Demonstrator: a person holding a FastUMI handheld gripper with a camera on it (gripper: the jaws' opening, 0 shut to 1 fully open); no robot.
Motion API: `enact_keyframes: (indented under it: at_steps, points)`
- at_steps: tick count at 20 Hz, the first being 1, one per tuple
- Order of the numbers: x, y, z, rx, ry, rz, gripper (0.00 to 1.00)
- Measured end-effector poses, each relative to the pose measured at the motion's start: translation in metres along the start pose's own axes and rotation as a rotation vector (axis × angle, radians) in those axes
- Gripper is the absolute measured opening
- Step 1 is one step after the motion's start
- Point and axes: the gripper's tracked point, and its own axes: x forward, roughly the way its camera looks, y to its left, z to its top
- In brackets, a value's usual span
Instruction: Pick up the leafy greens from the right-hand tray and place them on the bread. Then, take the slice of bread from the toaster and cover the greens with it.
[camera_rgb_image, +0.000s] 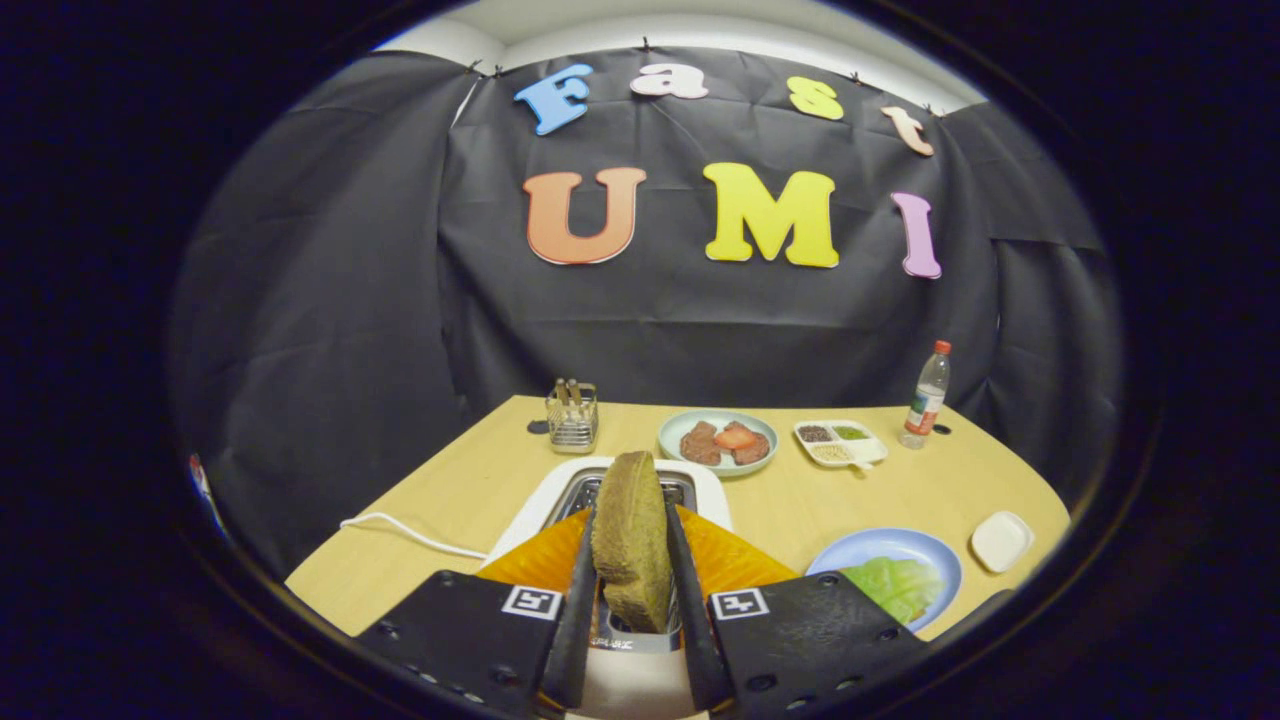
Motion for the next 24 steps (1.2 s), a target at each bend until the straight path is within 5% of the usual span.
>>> enact_keyframes:
  at_steps: [4, 17, 24]
  points:
    - [0.001, -0.009, 0.005, 0.040, -0.008, -0.010, 0.11]
    - [-0.069, -0.026, 0.092, 0.165, -0.170, 0.106, 0.10]
    - [-0.096, -0.105, 0.100, 0.170, -0.265, -0.003, 0.10]
